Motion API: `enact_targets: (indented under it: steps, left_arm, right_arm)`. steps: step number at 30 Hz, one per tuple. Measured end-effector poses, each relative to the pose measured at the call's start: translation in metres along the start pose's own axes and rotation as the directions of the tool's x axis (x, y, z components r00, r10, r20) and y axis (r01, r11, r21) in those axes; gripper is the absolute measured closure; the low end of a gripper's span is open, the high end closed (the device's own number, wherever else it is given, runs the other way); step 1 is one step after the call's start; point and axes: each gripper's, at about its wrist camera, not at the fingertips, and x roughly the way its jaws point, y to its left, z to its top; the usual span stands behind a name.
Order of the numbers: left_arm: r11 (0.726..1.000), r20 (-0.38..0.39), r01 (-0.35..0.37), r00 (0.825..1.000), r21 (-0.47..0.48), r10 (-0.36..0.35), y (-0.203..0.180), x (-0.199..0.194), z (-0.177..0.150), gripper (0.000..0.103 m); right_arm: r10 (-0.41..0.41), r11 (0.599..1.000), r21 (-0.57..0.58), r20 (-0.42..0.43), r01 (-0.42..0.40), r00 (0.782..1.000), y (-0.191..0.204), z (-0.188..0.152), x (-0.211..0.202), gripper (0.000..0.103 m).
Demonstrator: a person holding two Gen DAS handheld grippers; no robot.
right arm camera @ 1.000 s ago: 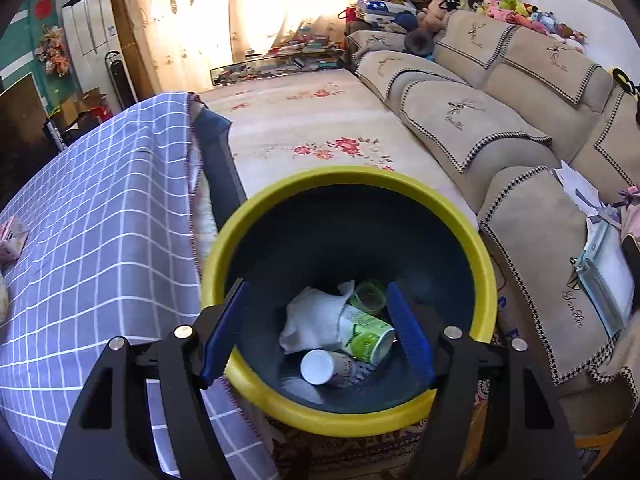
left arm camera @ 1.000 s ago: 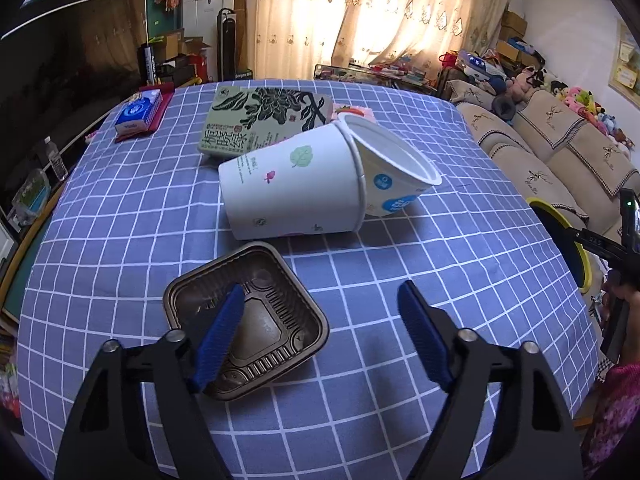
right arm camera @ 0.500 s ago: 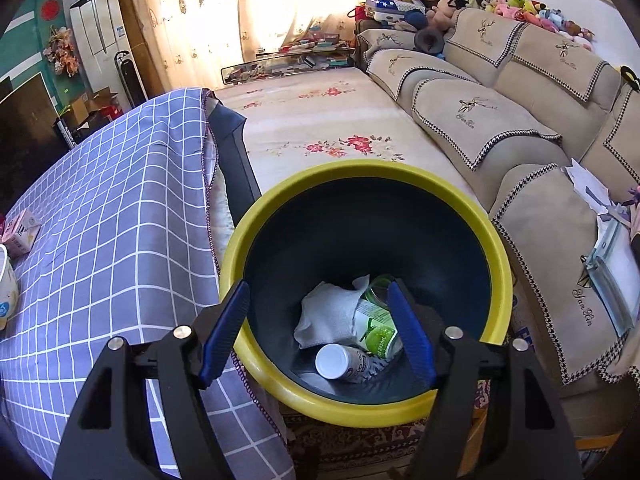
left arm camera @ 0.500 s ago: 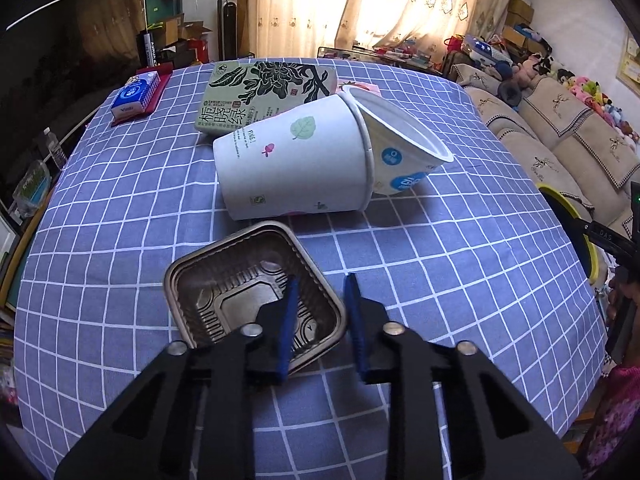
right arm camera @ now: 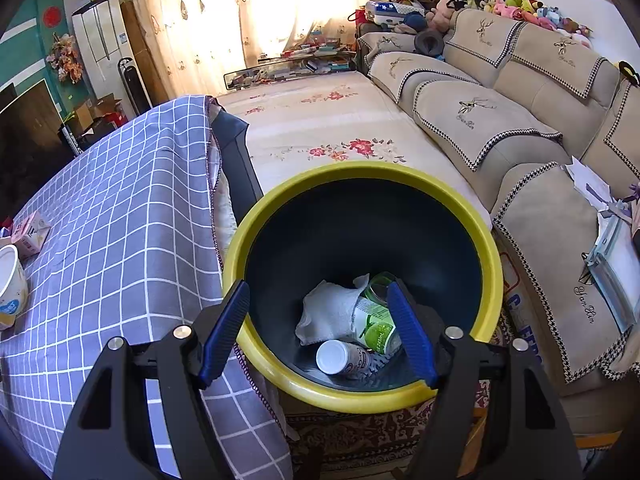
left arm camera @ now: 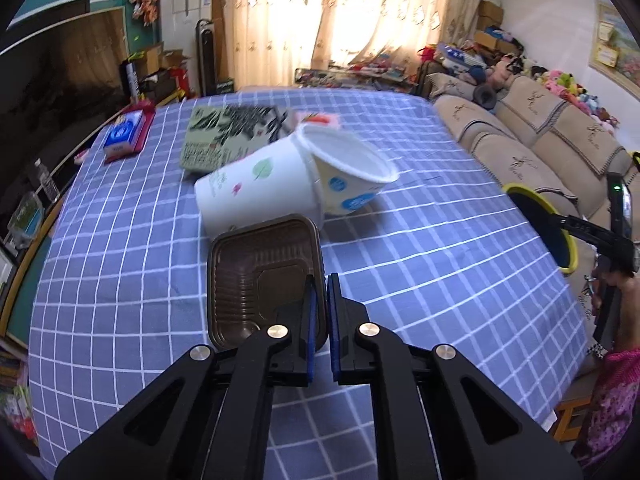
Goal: Collect trash
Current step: 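Carry the brown tray over the bin and open the left gripper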
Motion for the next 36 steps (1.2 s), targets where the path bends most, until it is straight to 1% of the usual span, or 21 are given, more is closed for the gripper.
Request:
enact_targets:
  steps: [4,7,10,13,16,19,22,24,25,26,29,32,34,36]
  left_arm:
    - [0.998,0.034,0.046,0.998,0.044,-0.048,-0.02,-0.015,0.006,0.097]
    - [0.992,0.048,0.092,0.994,0.092,-0.096,-0.04,-0.017,0.013,0.097]
    - [0.976,0.038,0.157,0.986,0.148,-0.165,-0.069,-0.009,0.023,0.097]
    - [0.955,0.011,0.221,0.974,0.196,-0.227,-0.097,0.003,0.034,0.097]
    - [0.921,-0.022,0.29,0.955,0.26,-0.294,-0.133,0.018,0.048,0.097]
    - [0.875,-0.066,0.358,0.932,0.327,-0.357,-0.179,0.035,0.064,0.097]
    - [0.836,-0.115,0.404,0.913,0.371,-0.391,-0.218,0.053,0.075,0.097]
    - [0.803,-0.153,0.438,0.898,0.405,-0.413,-0.25,0.068,0.083,0.097]
    - [0.793,-0.164,0.447,0.894,0.415,-0.418,-0.261,0.073,0.086,0.097]
    - [0.773,-0.183,0.463,0.885,0.434,-0.428,-0.28,0.082,0.09,0.097]
    - [0.737,-0.227,0.498,0.867,0.458,-0.445,-0.321,0.103,0.1,0.097]
    - [0.723,-0.264,0.51,0.86,0.465,-0.437,-0.354,0.127,0.105,0.097]
    - [0.722,-0.284,0.513,0.858,0.464,-0.427,-0.371,0.144,0.108,0.097]
    - [0.728,-0.309,0.518,0.855,0.45,-0.417,-0.385,0.164,0.11,0.095]
  right_arm:
    - [0.006,1.0,0.01,0.009,-0.006,1.0,-0.005,-0.001,-0.005,0.035]
    - [0.008,1.0,0.018,0.017,-0.009,1.0,-0.01,0.0,-0.009,0.035]
    - [0.006,1.0,0.03,0.032,-0.007,0.999,-0.019,0.002,-0.017,0.035]
    - [-0.003,0.999,0.05,0.055,0.0,0.998,-0.033,0.001,-0.029,0.035]
    - [-0.018,0.997,0.076,0.086,0.012,0.996,-0.05,-0.001,-0.044,0.035]
    - [-0.036,0.993,0.112,0.112,0.024,0.993,-0.071,-0.004,-0.058,0.034]
    - [-0.06,0.988,0.149,0.125,0.041,0.99,-0.092,-0.009,-0.068,0.034]
    - [-0.075,0.984,0.172,0.128,0.052,0.989,-0.106,-0.013,-0.072,0.034]
    - [-0.08,0.982,0.18,0.127,0.057,0.989,-0.112,-0.016,-0.073,0.034]
    - [-0.087,0.98,0.19,0.125,0.063,0.988,-0.118,-0.018,-0.075,0.034]
    - [-0.102,0.973,0.219,0.121,0.074,0.987,-0.134,-0.021,-0.077,0.034]
    - [-0.11,0.969,0.235,0.116,0.08,0.987,-0.143,-0.024,-0.077,0.034]
    - [-0.111,0.968,0.239,0.114,0.082,0.987,-0.145,-0.024,-0.076,0.034]
    - [-0.11,0.967,0.24,0.113,0.08,0.987,-0.146,-0.025,-0.076,0.034]
